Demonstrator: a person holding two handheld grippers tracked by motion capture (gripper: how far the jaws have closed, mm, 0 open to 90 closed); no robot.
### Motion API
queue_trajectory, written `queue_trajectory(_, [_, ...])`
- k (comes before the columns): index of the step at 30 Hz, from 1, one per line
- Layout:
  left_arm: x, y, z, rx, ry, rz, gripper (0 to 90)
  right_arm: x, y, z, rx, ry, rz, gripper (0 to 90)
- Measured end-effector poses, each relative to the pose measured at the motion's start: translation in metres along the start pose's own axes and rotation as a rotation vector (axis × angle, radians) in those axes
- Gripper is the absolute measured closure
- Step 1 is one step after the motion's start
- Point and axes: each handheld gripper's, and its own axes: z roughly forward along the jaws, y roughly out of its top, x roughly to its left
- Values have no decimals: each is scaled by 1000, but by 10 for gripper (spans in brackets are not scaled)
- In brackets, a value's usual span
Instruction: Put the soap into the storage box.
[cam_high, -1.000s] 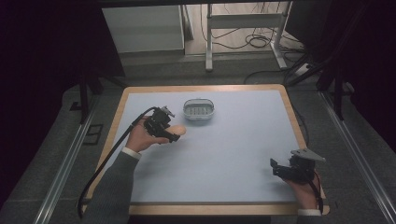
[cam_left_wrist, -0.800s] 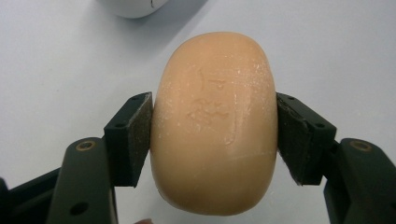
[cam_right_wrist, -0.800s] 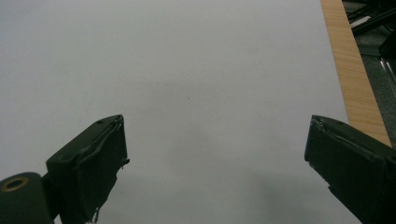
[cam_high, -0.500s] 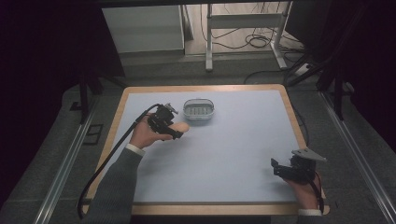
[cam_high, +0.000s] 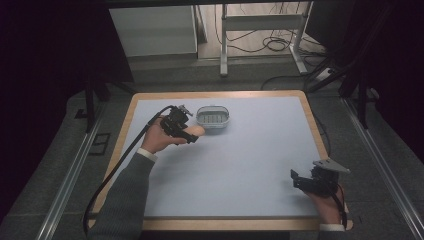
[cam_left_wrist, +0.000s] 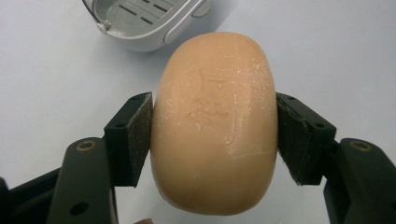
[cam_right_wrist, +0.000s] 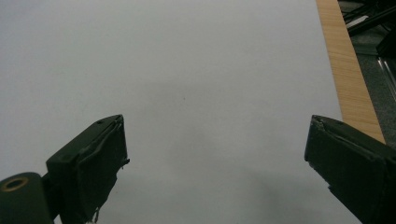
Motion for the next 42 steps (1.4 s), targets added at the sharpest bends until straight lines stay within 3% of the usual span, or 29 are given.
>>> queue_trajectory(25, [12, 34, 12, -5, 0, 15, 338, -2, 0, -1, -7, -6, 3, 56])
queue_trajectory(42, [27, 61, 40, 35, -12, 24, 338, -6, 0, -1, -7, -11, 10, 56])
